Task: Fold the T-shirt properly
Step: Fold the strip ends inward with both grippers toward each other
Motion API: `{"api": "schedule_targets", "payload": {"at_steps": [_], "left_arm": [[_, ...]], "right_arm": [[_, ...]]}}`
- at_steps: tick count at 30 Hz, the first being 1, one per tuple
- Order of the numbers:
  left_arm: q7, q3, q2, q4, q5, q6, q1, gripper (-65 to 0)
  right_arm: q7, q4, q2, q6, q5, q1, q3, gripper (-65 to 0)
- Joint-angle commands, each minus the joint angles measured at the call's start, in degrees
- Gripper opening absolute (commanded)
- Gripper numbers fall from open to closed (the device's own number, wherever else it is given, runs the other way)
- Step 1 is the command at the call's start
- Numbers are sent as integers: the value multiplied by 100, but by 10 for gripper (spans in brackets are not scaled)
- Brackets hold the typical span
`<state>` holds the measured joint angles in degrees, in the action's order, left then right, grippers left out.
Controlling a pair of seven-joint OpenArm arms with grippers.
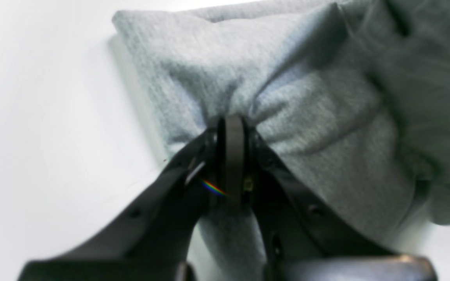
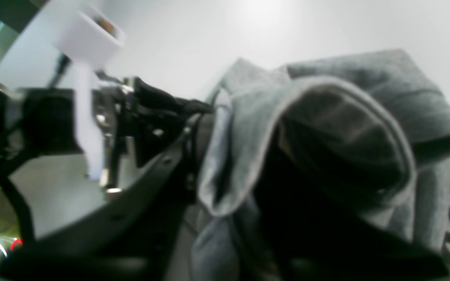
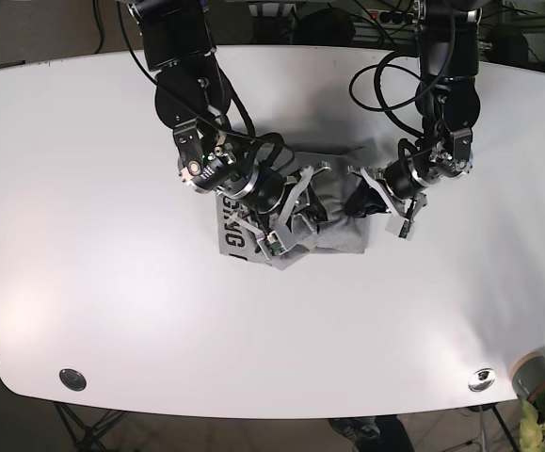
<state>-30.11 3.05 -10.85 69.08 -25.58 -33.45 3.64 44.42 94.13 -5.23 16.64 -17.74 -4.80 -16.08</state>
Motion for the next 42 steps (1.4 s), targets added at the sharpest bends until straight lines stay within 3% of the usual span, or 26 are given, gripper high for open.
{"api": "schedule_targets", "payload": {"at_steps": [1,6,9,15,21,30,42], "left_arm": [[-405,-19,-27,-11,303,53,-43,-650],[-405,-19,-18,-11,303,53,-43,-650],[-405,-19,-18,-11,286,53,-43,-650],[-405,-2,-18,24,268,44,-34,-650],[-405,78,-18,50,251,44,-34,-650],[-422,499,-62,780,-664,44,-34,-650],[-422,508,-493,991,-998,44,-236,-650]], "right_arm": [[-148,42,-105,45,-77,-149,-14,-384],[-148,25,-140,45,-68,-175,-278,-181],[-148,51,-140,45,-68,-175,-463,-135],[-157,253,-131,45,-94,-131,-489,-160],[-157,1124,-52,54,-138,300,21,-182],[-122,1273,220,81,-138,660,276,-184],[-113,1159,317,63,-77,924,-630,-189]]}}
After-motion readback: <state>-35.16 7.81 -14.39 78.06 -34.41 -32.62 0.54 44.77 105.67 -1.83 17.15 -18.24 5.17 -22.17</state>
